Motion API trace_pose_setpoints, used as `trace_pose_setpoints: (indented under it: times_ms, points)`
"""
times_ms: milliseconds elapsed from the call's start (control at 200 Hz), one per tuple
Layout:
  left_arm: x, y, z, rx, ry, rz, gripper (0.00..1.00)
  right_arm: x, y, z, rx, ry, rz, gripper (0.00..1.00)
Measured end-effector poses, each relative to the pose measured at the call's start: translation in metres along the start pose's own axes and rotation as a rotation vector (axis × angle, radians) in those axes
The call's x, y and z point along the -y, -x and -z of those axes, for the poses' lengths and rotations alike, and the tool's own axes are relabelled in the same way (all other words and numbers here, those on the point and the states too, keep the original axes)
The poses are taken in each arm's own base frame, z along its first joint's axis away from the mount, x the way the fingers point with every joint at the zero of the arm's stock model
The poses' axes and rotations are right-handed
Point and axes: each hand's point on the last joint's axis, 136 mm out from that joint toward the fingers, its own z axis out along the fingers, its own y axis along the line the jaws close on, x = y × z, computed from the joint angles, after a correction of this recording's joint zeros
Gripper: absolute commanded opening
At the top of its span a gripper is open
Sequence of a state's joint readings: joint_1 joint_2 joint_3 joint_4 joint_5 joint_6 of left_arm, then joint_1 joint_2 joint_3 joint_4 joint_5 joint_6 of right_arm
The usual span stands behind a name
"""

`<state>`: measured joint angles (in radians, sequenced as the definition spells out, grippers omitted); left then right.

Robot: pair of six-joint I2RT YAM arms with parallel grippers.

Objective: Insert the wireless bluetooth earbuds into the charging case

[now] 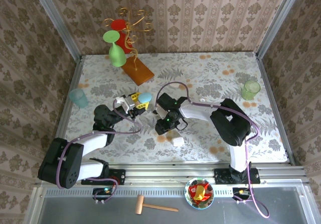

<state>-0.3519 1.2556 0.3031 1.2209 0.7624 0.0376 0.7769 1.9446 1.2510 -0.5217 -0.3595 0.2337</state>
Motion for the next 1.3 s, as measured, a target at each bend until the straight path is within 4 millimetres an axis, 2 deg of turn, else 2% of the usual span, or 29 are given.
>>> trace_pose_setpoints:
  times_ms: [190,345,520,610,665,700,820,900,1020,1185,1300]
  points:
    - [0.0,-0.003,0.0,-0.006,0.0,0.017,0.23,-0.003,-0.013,0.002,-0.023,0.029,-0.011,0.38]
    - [0.0,-0.007,-0.001,-0.015,-0.001,0.03,0.23,-0.003,-0.011,0.008,-0.011,0.037,-0.017,0.38]
    - [0.001,-0.007,-0.001,-0.016,-0.008,0.039,0.23,0.001,-0.005,0.022,0.032,0.031,-0.018,0.5]
    - [0.002,-0.006,-0.003,-0.013,-0.029,0.054,0.23,0.002,-0.003,0.042,0.094,0.012,0.004,0.59]
    - [0.003,-0.004,-0.006,-0.009,-0.047,0.061,0.23,0.0,-0.001,0.059,0.152,0.004,0.032,0.72]
    - [0.003,-0.003,-0.007,-0.007,-0.058,0.067,0.23,-0.003,0.003,0.073,0.205,0.001,0.059,0.79]
    - [0.008,-0.003,-0.009,-0.008,-0.097,0.092,0.23,-0.021,0.018,0.124,0.39,0.011,0.169,0.9]
    - [0.013,-0.005,-0.01,-0.013,-0.127,0.112,0.23,-0.037,0.03,0.158,0.51,0.032,0.242,0.92]
    - [0.022,-0.006,-0.011,-0.017,-0.177,0.138,0.23,-0.052,0.042,0.188,0.61,0.054,0.318,0.93]
    - [0.032,-0.003,-0.012,-0.012,-0.232,0.153,0.23,-0.06,0.06,0.209,0.684,0.062,0.358,0.92]
    - [0.035,-0.003,-0.012,-0.013,-0.25,0.164,0.23,-0.057,0.075,0.21,0.704,0.056,0.358,0.92]
